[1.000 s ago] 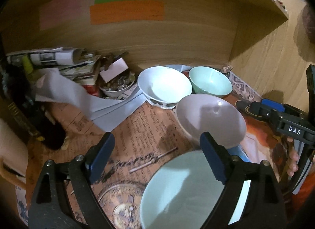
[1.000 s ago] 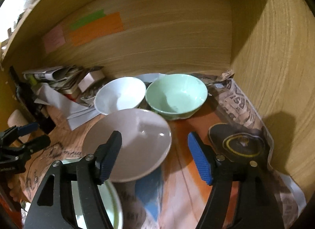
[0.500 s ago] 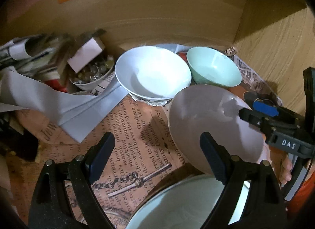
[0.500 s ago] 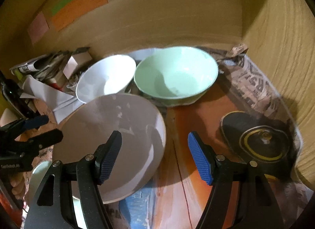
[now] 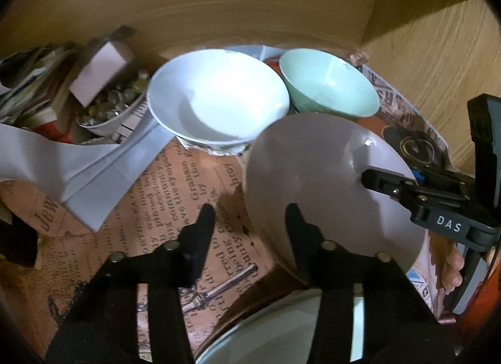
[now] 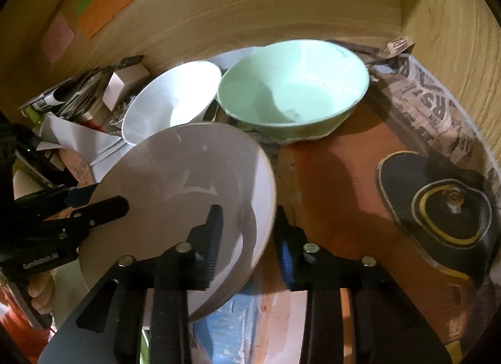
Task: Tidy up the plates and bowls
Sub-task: 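Move the left tool to the large mauve bowl and grasp its rim, then lift the mauve bowl with the left tool onto the stack held by the right tool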
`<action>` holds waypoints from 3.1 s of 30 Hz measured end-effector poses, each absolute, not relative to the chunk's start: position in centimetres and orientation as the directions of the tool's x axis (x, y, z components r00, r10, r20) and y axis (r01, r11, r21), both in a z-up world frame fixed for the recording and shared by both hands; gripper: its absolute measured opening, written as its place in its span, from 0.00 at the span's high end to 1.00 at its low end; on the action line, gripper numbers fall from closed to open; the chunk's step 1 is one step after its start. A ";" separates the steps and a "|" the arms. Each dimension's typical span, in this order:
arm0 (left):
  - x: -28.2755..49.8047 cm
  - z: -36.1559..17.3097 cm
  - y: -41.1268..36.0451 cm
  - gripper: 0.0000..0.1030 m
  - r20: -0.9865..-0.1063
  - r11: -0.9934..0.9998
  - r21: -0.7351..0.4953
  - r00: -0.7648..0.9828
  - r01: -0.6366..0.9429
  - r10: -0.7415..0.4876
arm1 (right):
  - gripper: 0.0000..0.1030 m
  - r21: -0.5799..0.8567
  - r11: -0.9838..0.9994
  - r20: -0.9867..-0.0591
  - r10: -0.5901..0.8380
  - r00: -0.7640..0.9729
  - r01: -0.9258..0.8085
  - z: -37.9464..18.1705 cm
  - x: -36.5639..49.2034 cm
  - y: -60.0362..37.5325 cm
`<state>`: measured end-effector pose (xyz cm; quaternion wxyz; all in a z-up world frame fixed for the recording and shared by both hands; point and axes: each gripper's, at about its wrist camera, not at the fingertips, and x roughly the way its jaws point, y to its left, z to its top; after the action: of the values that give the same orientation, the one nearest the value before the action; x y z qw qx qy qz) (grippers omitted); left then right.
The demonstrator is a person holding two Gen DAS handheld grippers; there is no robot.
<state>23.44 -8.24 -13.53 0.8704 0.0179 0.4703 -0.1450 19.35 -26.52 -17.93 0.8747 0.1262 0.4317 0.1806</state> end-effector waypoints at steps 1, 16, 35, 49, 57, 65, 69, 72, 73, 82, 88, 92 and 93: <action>23.4 -13.5 -8.3 0.62 -0.824 0.954 -0.112 0.510 0.278 -0.245 | 0.80 0.373 0.905 -0.711 0.421 0.563 -0.206 -18.0 19.3 -26.5; 22.4 -13.0 -10.1 0.76 -0.821 0.949 -0.081 0.519 0.305 -0.237 | 0.82 0.385 0.907 -0.681 0.404 0.612 -0.170 -16.8 18.1 -27.4; 17.1 -8.3 -7.1 0.76 -0.707 0.966 -0.098 0.666 0.238 -0.236 | 0.83 0.343 0.903 -0.592 0.422 0.687 -0.259 -12.0 13.9 -24.6; 11.5 -6.1 -2.4 0.76 -0.645 0.979 -0.104 0.737 0.176 -0.201 | 0.83 0.316 0.882 -0.560 0.472 0.681 -0.350 -9.9 11.5 -19.8; 8.9 -5.8 0.5 0.76 -0.623 0.983 -0.127 0.761 0.129 -0.181 | 0.83 0.300 0.865 -0.556 0.501 0.663 -0.402 -9.4 10.4 -16.6; 6.3 -6.1 3.5 0.76 -0.610 0.989 -0.131 0.781 0.071 -0.136 | 0.83 0.290 0.844 -0.569 0.532 0.627 -0.452 -9.5 9.7 -13.1; 5.2 -6.4 5.1 0.76 -0.605 0.989 -0.141 0.788 0.037 -0.116 | 0.83 0.285 0.831 -0.581 0.547 0.603 -0.478 -9.8 9.3 -11.4; 4.5 -6.7 6.1 0.76 -0.605 0.989 -0.148 0.789 0.017 -0.104 | 0.83 0.279 0.824 -0.593 0.552 0.586 -0.494 -10.1 9.1 -10.0; 4.1 -6.9 6.5 0.76 -0.607 0.989 -0.148 0.789 0.010 -0.099 | 0.83 0.276 0.821 -0.598 0.554 0.580 -0.500 -10.2 9.0 -9.6; 2.6 -8.7 9.5 0.76 -0.623 0.987 -0.158 0.779 -0.038 -0.070 | 0.83 0.252 0.807 -0.647 0.551 0.527 -0.534 -11.1 8.7 -6.1; 2.3 -10.4 11.1 0.76 -0.647 0.980 -0.189 0.759 -0.066 -0.074 | 0.83 0.228 0.803 -0.700 0.528 0.481 -0.551 -12.2 9.1 -4.1; 2.4 -11.6 12.1 0.76 -0.667 0.975 -0.205 0.741 -0.081 -0.079 | 0.83 0.210 0.802 -0.732 0.508 0.454 -0.559 -13.2 9.3 -3.0; 2.5 -11.8 12.3 0.76 -0.670 0.976 -0.203 0.738 -0.083 -0.076 | 0.83 0.208 0.802 -0.740 0.503 0.446 -0.560 -13.4 9.5 -2.8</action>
<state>2.50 12.26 -11.81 0.9257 -0.1104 0.3618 0.0018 9.48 -2.79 -13.44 0.8498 -0.0333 0.4230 0.3127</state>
